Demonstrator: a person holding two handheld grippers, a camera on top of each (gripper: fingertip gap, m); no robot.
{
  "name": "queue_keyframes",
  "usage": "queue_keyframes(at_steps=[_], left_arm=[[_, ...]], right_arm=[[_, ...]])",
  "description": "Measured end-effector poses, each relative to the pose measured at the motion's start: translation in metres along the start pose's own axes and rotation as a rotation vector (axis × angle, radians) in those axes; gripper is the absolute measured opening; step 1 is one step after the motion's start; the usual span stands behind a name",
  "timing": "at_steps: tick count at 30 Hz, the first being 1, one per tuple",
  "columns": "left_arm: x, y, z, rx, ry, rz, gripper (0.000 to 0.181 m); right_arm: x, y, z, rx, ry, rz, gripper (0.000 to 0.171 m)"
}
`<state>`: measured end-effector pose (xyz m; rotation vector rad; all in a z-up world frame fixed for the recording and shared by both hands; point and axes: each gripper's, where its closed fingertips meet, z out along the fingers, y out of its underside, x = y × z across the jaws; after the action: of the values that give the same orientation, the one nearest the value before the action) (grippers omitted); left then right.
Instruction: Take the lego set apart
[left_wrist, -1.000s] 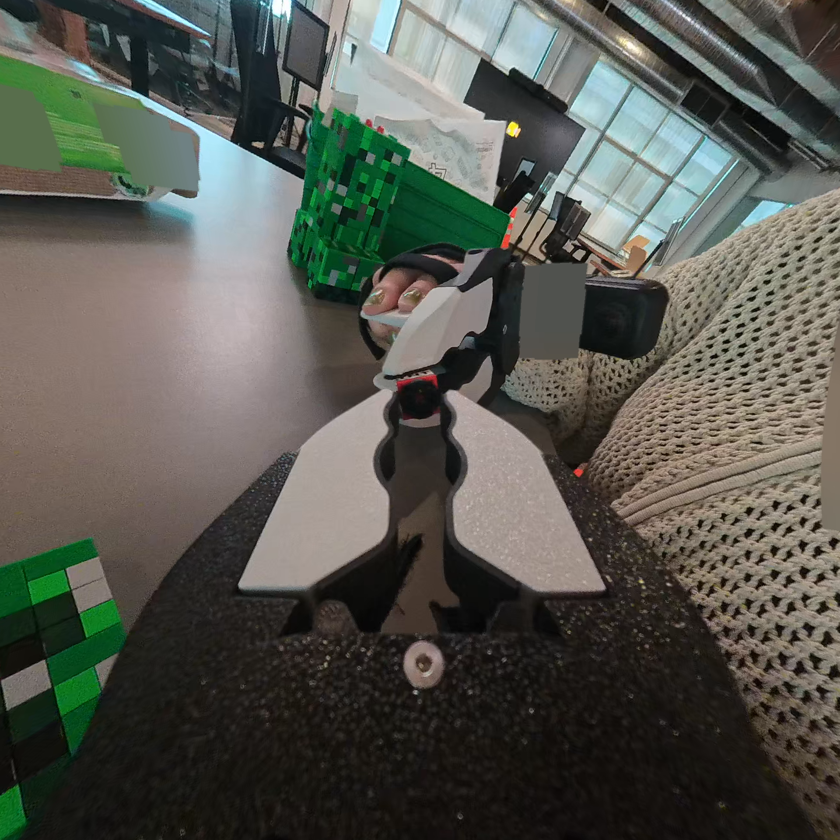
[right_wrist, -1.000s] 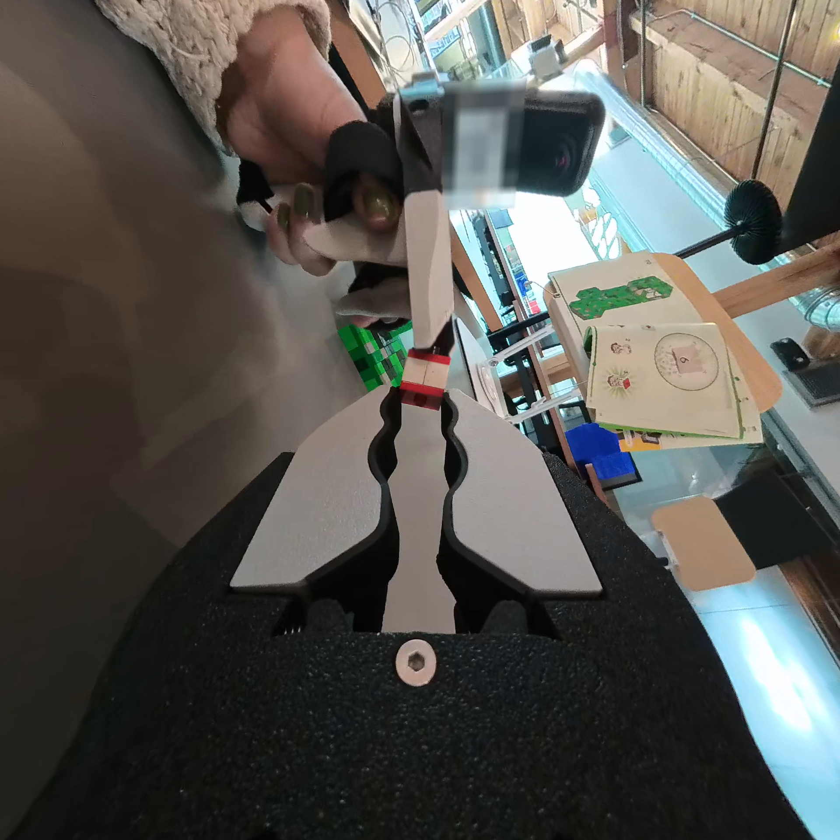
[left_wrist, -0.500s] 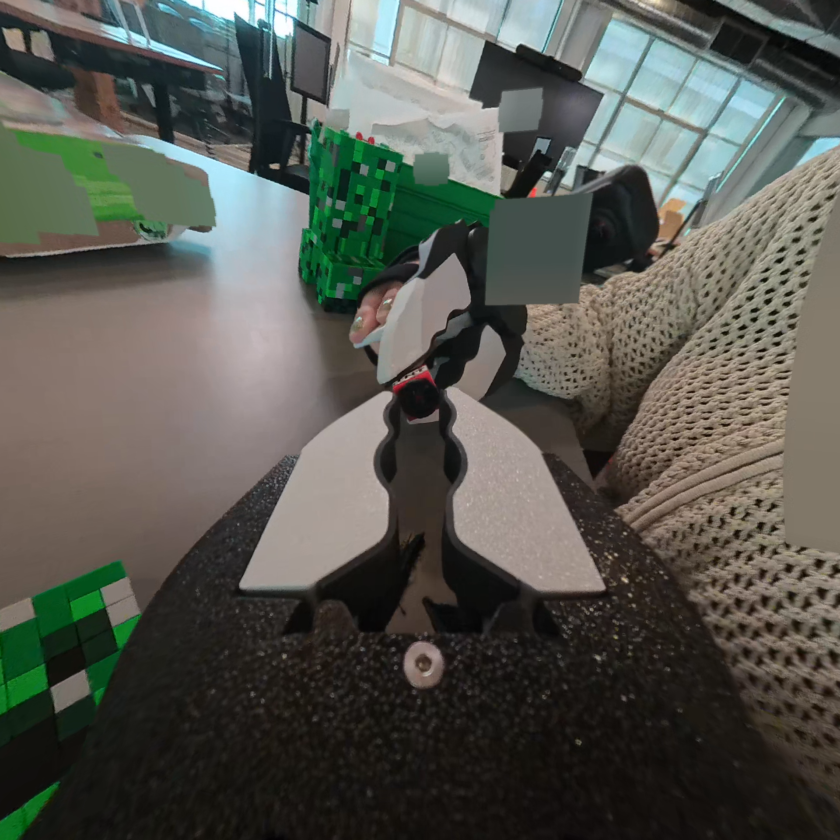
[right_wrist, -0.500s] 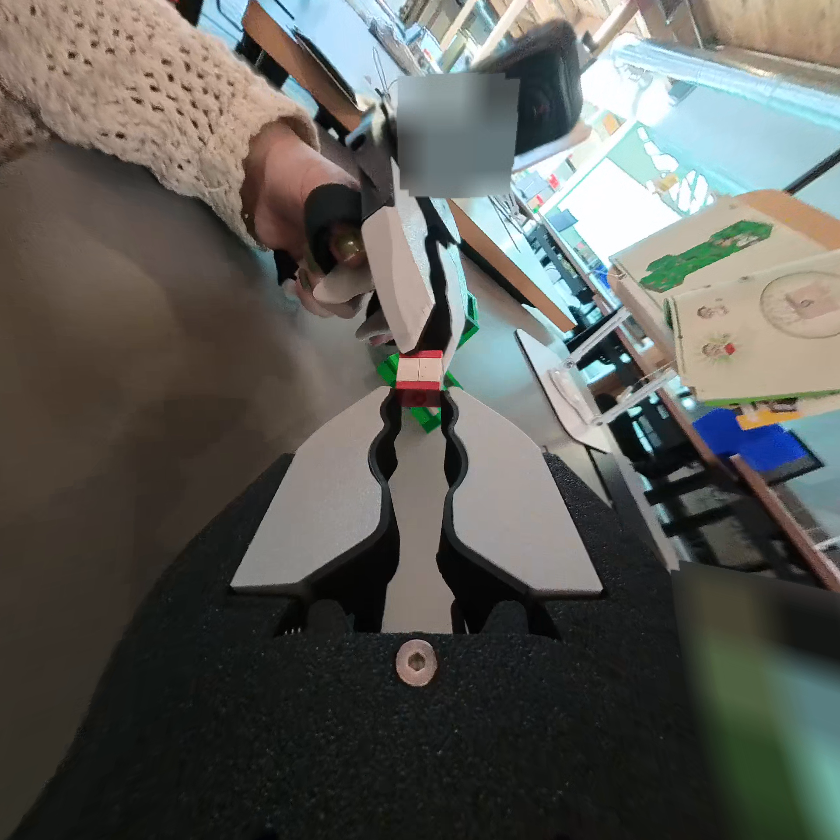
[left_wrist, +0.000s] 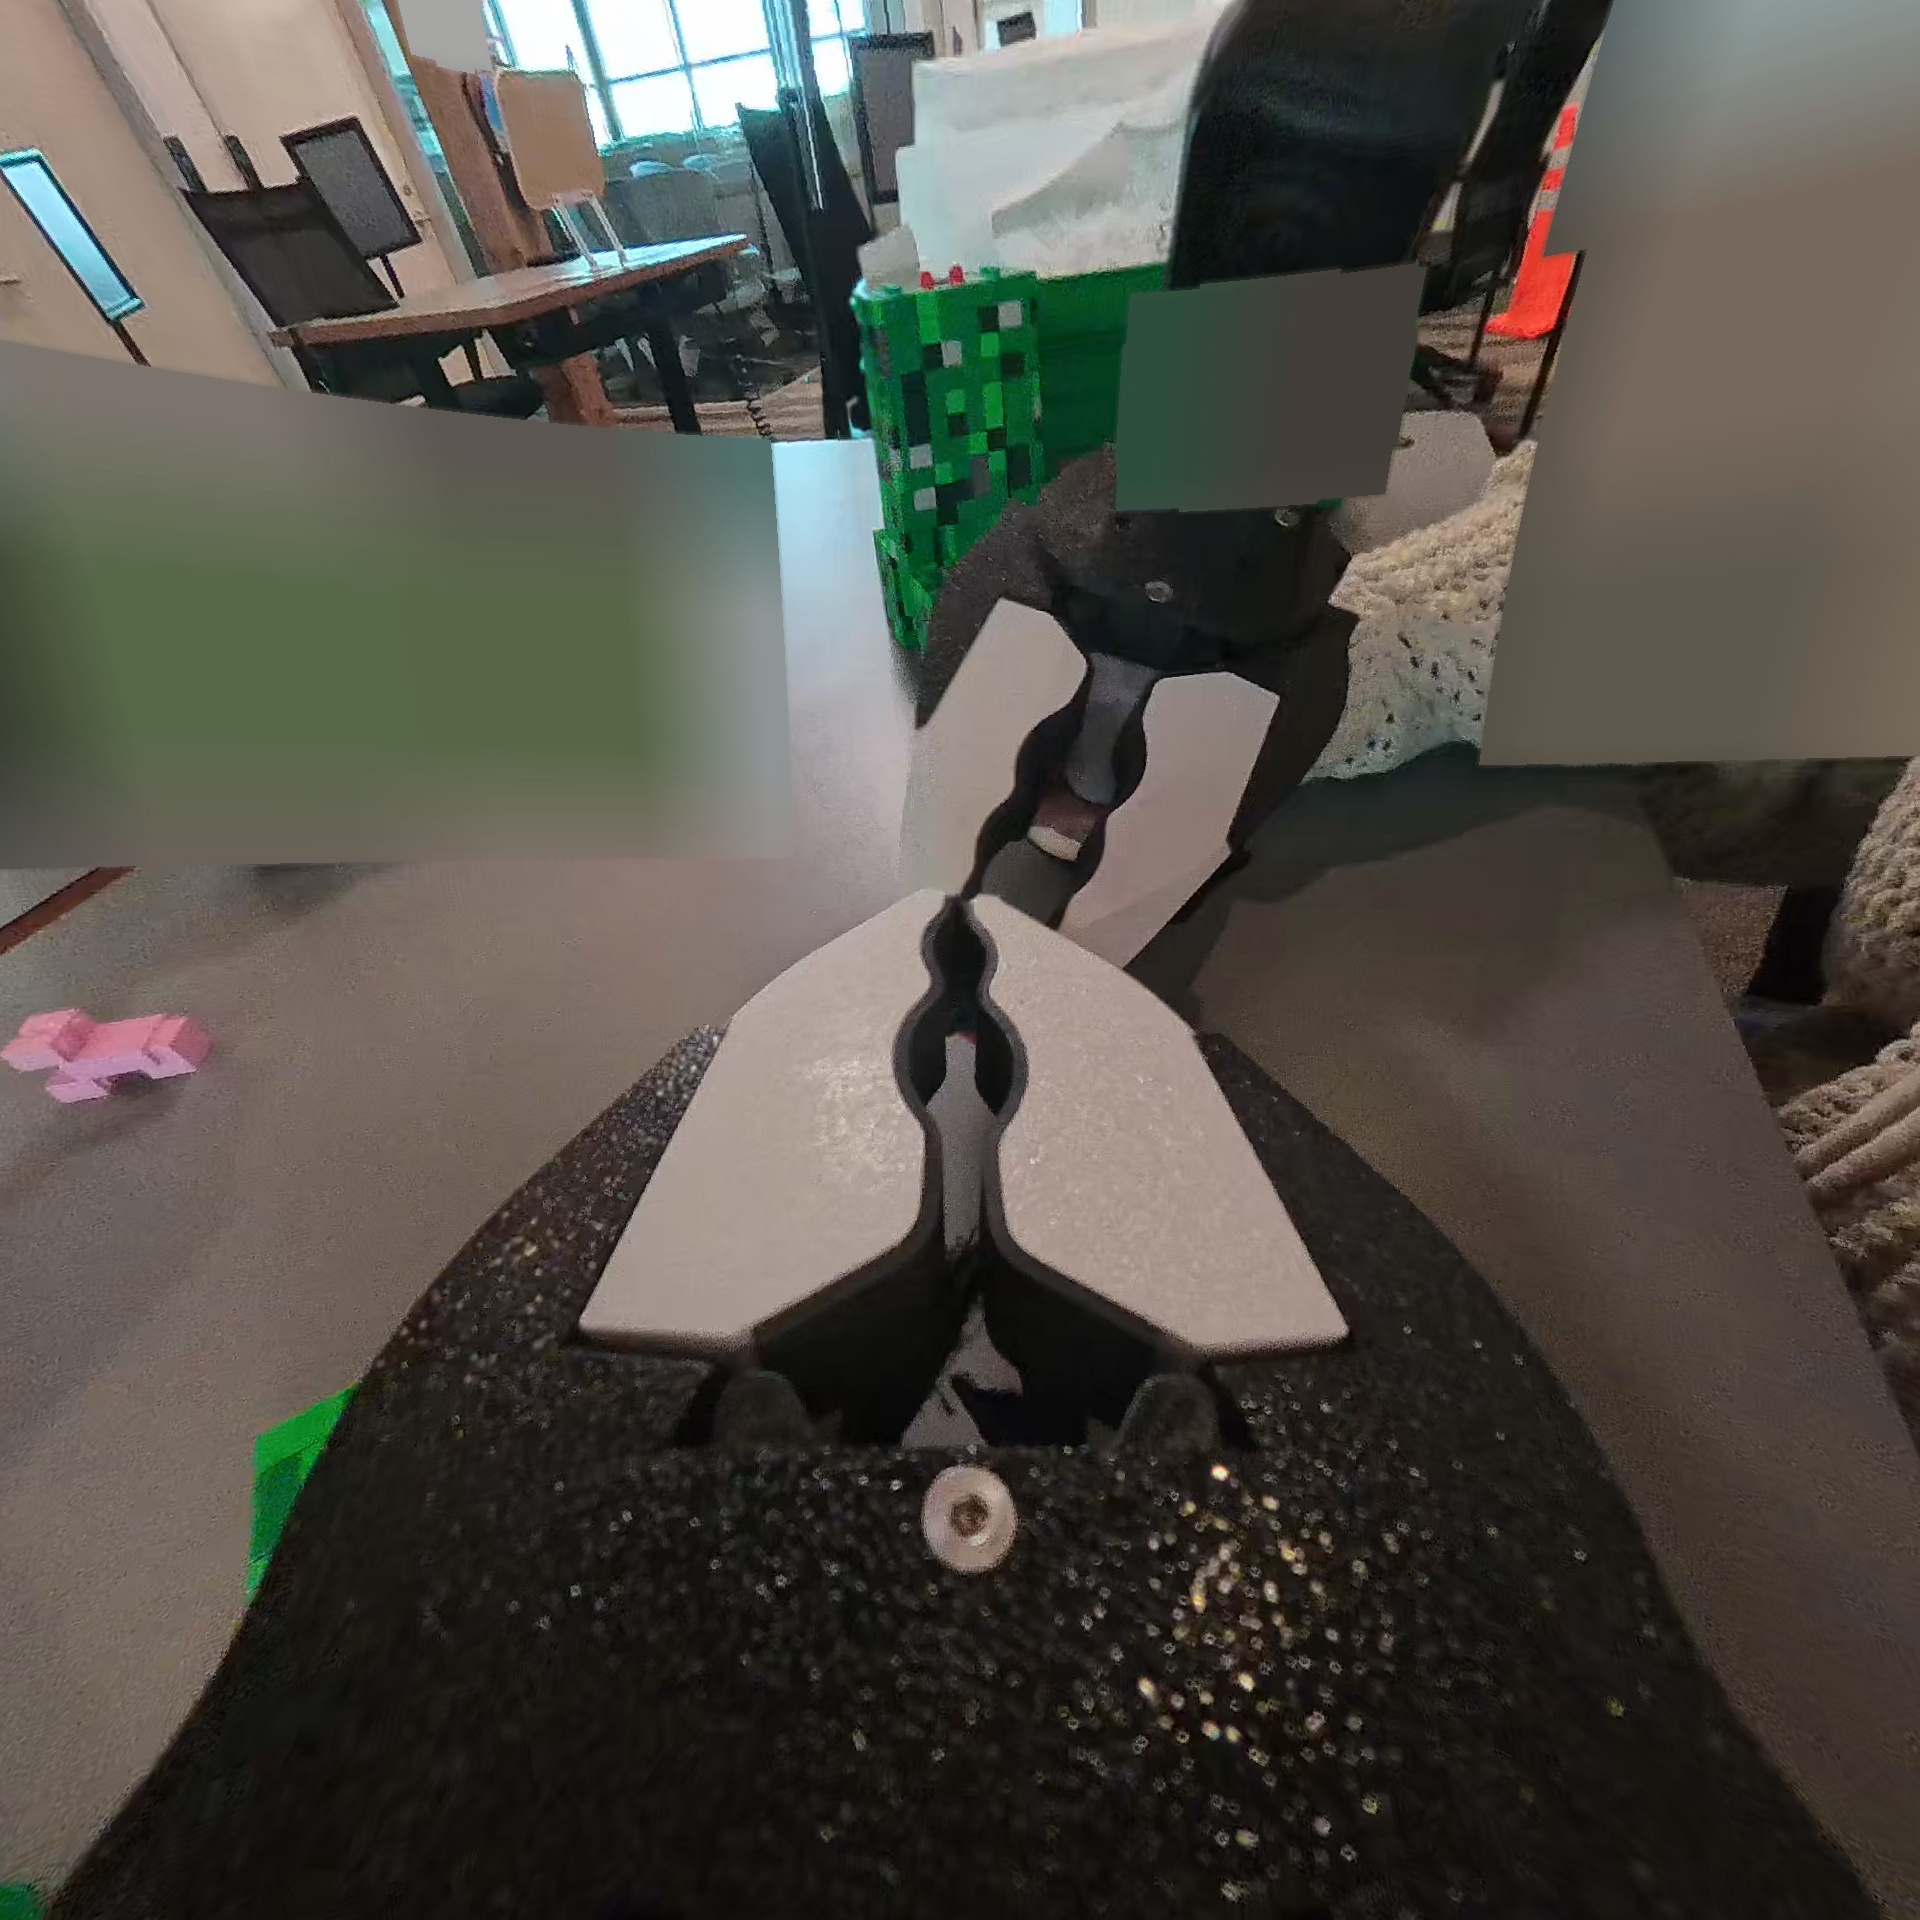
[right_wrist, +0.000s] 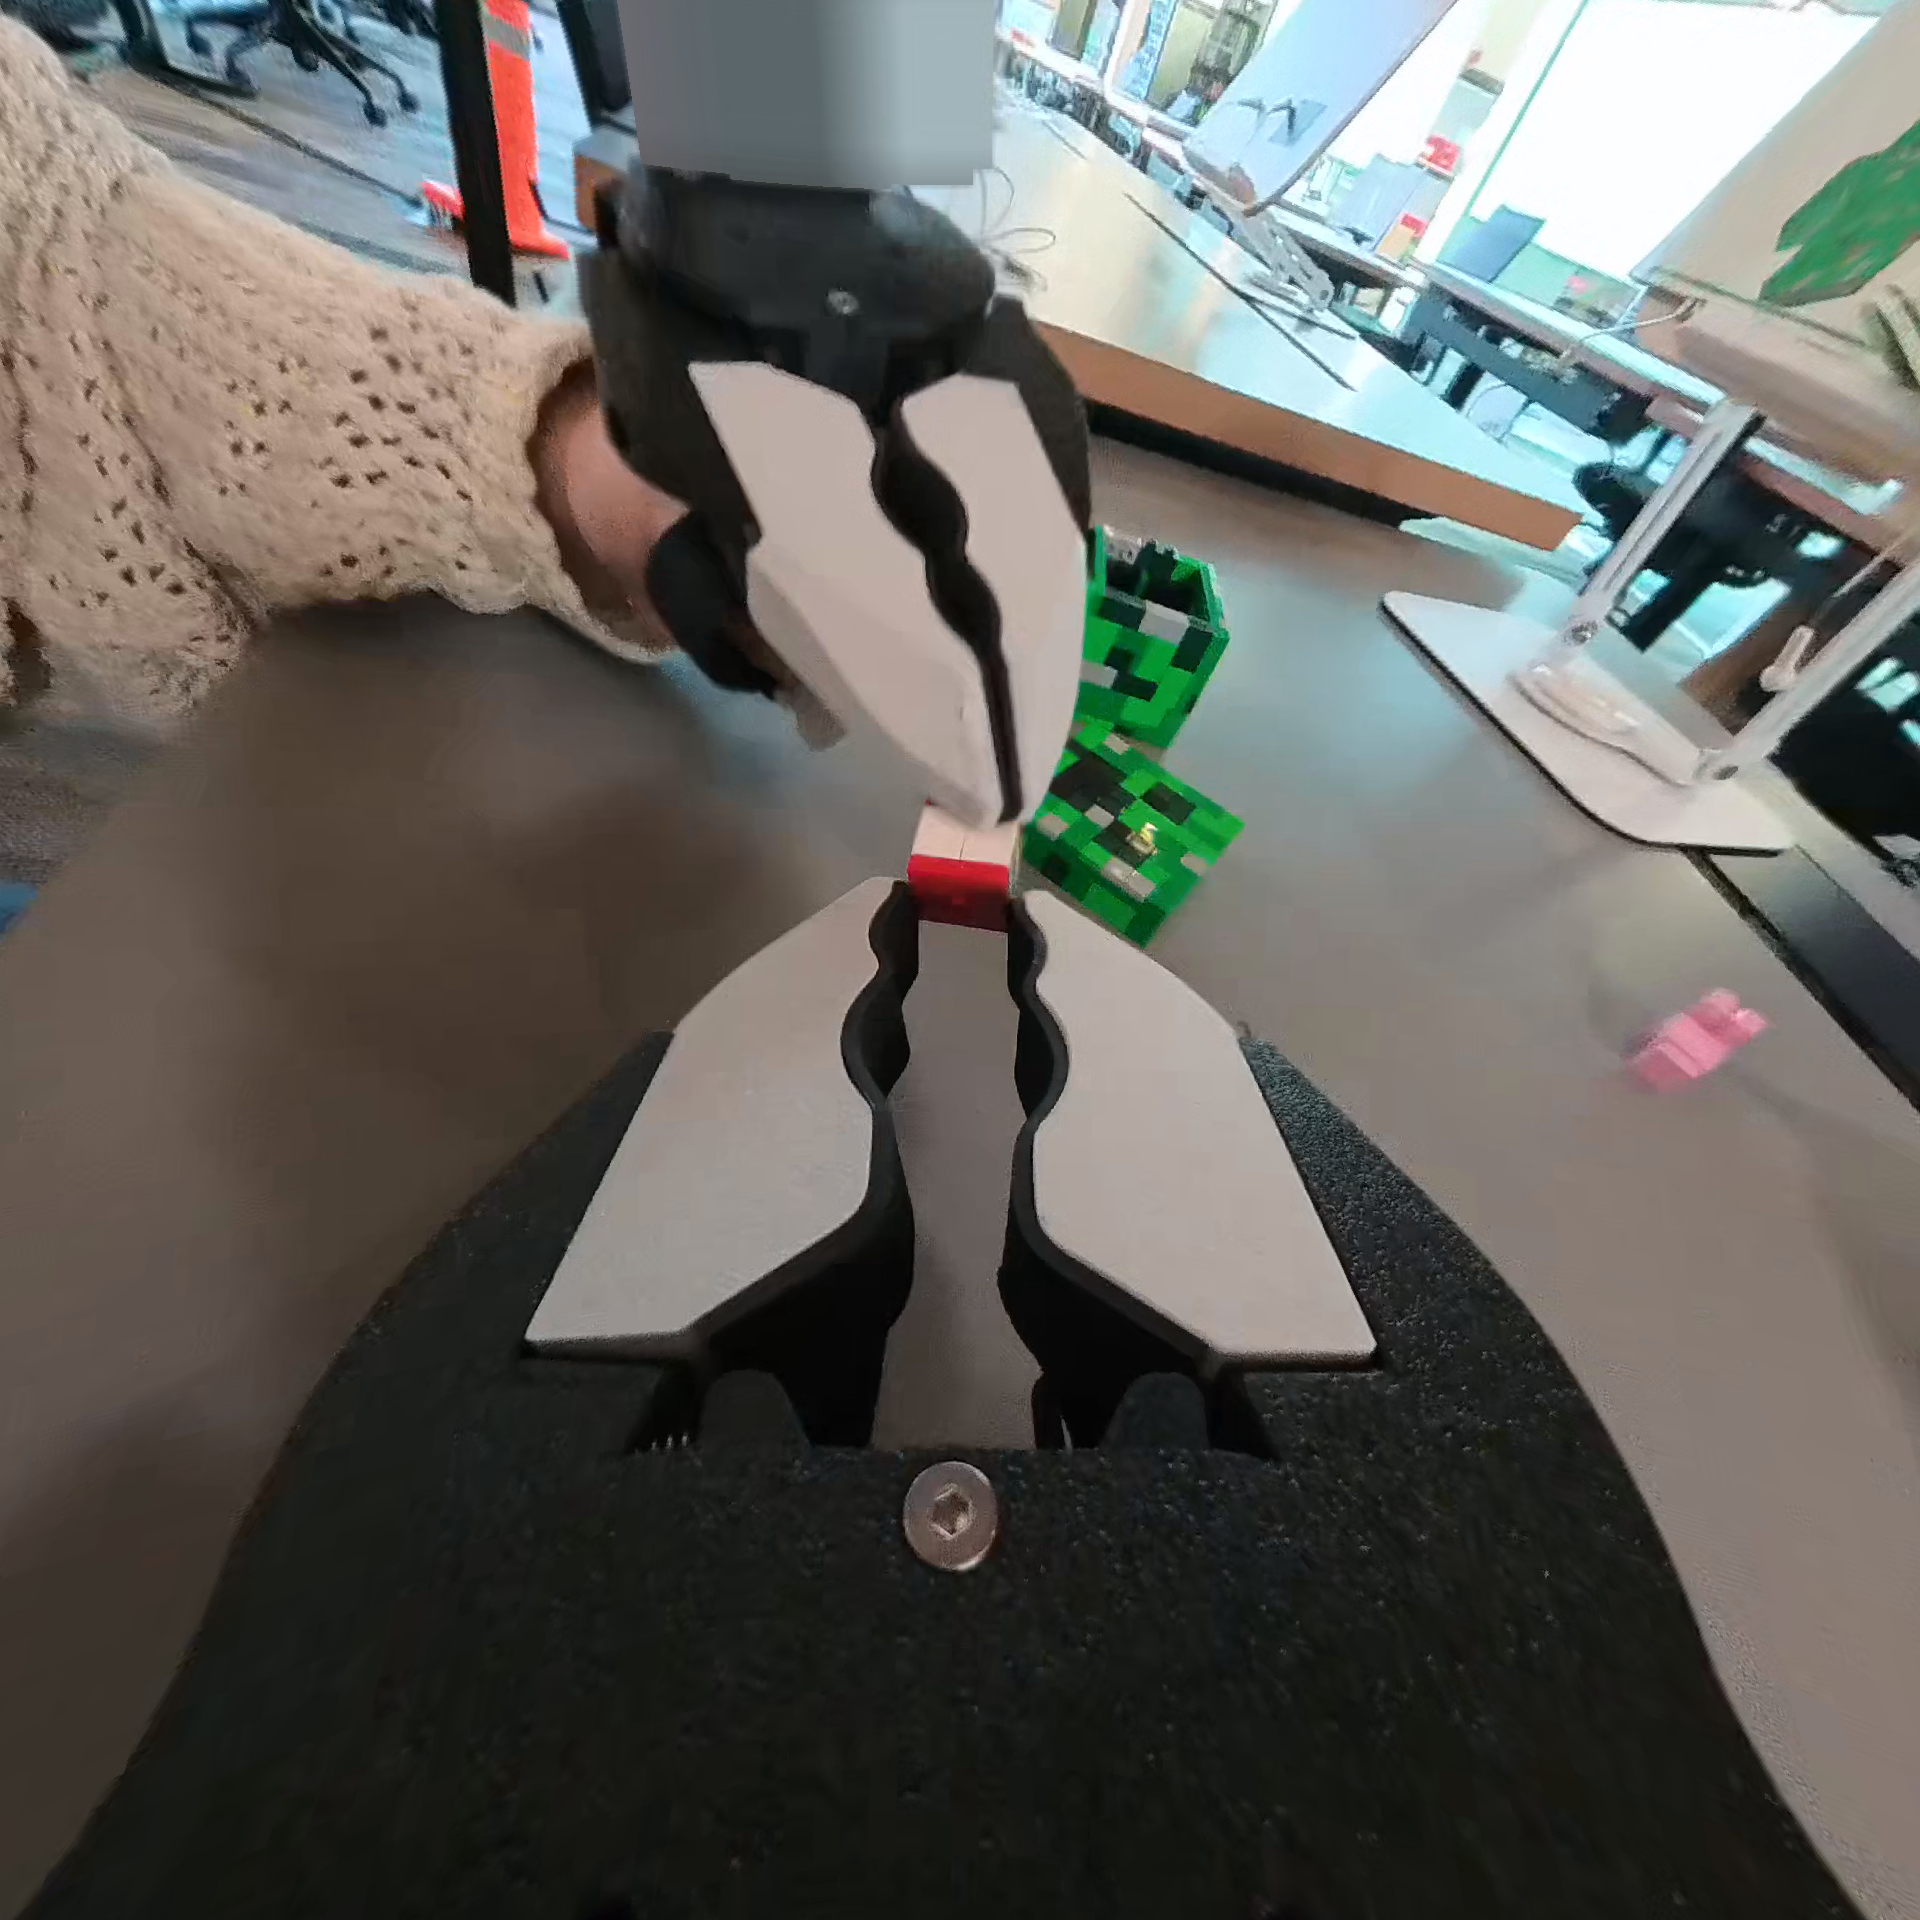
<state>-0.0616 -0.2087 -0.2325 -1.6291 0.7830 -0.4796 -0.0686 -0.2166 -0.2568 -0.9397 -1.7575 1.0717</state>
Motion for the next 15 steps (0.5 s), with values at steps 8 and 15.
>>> queue_keyframes(at_steps=[8,15], left_arm=[[-0.017,0.008,0.002,0.024,-0.042,-0.123,0.014],[-0.021,0.020,0.011,-0.062,-0.142,-0.014,0.032]], right_arm=[[0.016,0.025,-0.004,-0.141,0.078,-0.105,0.016],[0.037,0.053,-0.006,-0.302,0.221,-0.299,0.016]])
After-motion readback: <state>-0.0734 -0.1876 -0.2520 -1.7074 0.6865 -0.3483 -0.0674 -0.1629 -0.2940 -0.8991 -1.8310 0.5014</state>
